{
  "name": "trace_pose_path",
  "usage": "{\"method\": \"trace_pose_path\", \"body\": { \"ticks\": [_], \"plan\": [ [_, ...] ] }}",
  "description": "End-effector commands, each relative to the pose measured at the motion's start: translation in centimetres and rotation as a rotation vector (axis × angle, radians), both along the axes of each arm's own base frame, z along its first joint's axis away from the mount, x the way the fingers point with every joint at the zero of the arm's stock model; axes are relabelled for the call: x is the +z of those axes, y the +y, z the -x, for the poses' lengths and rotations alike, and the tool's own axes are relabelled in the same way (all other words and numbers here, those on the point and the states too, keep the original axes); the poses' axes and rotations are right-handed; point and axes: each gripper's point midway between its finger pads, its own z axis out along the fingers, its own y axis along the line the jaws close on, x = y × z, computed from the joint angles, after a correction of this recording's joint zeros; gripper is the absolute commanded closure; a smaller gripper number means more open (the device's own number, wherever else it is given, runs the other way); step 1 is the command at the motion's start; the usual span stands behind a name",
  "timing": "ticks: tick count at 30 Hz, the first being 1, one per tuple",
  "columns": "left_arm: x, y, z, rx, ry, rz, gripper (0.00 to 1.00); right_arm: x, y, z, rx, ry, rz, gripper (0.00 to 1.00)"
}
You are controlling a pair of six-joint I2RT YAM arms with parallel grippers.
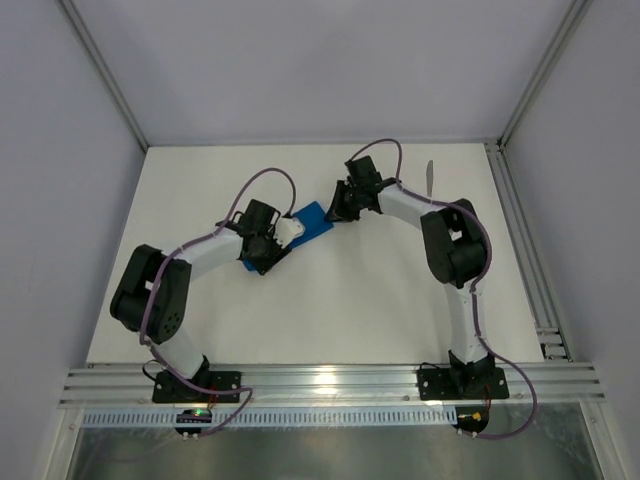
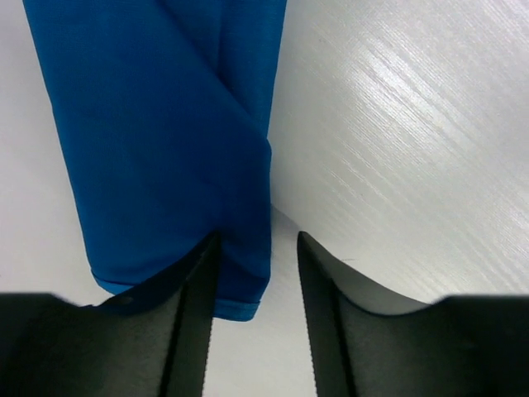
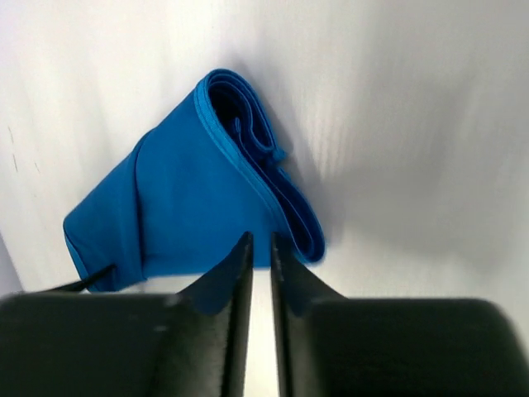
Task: Fold the napkin into a case and place the utensils inside
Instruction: Smooth out the smaller rectangle-folded napkin at the center of the board, then pick up the fork from the corner of the board.
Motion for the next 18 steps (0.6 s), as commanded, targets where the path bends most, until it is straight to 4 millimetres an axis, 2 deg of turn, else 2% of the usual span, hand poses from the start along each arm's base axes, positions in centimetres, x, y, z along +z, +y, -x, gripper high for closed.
{"method": "trace_pose_path", "body": {
  "ticks": [1, 2, 3, 4, 5, 6, 7, 8, 9, 10, 11, 13, 14, 15, 17, 18],
  "plan": [
    [2.3, -0.6, 0.3, -0.014, -0.013, 0.056, 0.52, 11.1, -4.4, -1.6, -0.024, -0.226, 0.085, 0.80],
    [2.9, -0.7, 0.5, -0.019, -0.012, 0.066, 0.42, 12.0, -5.9, -1.5, -0.041, -0.243, 0.119, 0.74],
    [4.4, -0.9, 0.4, -0.021, -0.039, 0.090, 0.37, 12.7, -8.6, -1.7, -0.070, -0.262, 0.170, 0.69],
    [5.9, -1.7, 0.1, -0.034, -0.056, 0.129, 0.33, 12.2, -11.3, -1.0, -0.118, -0.240, 0.246, 0.66],
    [6.9, -2.0, 0.1, -0.040, -0.060, 0.148, 0.03, 14.5, -13.4, -0.6, -0.162, -0.286, 0.267, 0.61],
    [7.6, -1.9, 1.0, -0.044, -0.028, 0.148, 0.01, 15.0, -15.4, -0.2, -0.192, -0.297, 0.303, 0.58],
    [9.8, -2.6, 0.4, -0.060, -0.056, 0.179, 0.01, 14.1, -18.8, 0.3, -0.260, -0.267, 0.349, 0.50],
    [10.8, -2.7, 0.5, -0.064, -0.054, 0.186, 0.01, 14.3, -21.0, 0.5, -0.312, -0.269, 0.380, 0.36],
    [11.3, -2.5, 1.2, -0.066, -0.027, 0.177, 0.01, 15.2, -22.8, 1.0, -0.351, -0.280, 0.381, 0.33],
    [12.2, -2.5, 1.3, -0.067, -0.033, 0.185, 0.01, 14.0, -26.0, 1.6, -0.415, -0.225, 0.400, 0.32],
    [13.8, -2.8, 0.9, -0.073, -0.059, 0.201, 0.01, 13.5, -27.6, 1.9, -0.452, -0.195, 0.414, 0.32],
    [15.1, -2.7, 1.1, -0.066, -0.068, 0.209, 0.01, 11.2, -30.0, 2.6, -0.499, -0.092, 0.449, 0.34],
    [16.3, -2.6, 0.9, -0.061, -0.097, 0.214, 0.01, 10.5, -32.5, 2.7, -0.560, -0.050, 0.461, 0.38],
    [16.6, -2.3, 0.9, -0.050, -0.106, 0.209, 0.01, 9.1, -33.1, 2.6, -0.565, -0.007, 0.471, 0.41],
    [17.0, -1.7, 0.6, -0.025, -0.130, 0.191, 0.01, 7.7, -34.1, 2.3, -0.573, 0.026, 0.491, 0.47],
    [17.0, -1.3, 0.4, -0.013, -0.135, 0.183, 0.01, 6.9, -34.2, 2.3, -0.568, 0.052, 0.488, 0.53]
  ]
}}
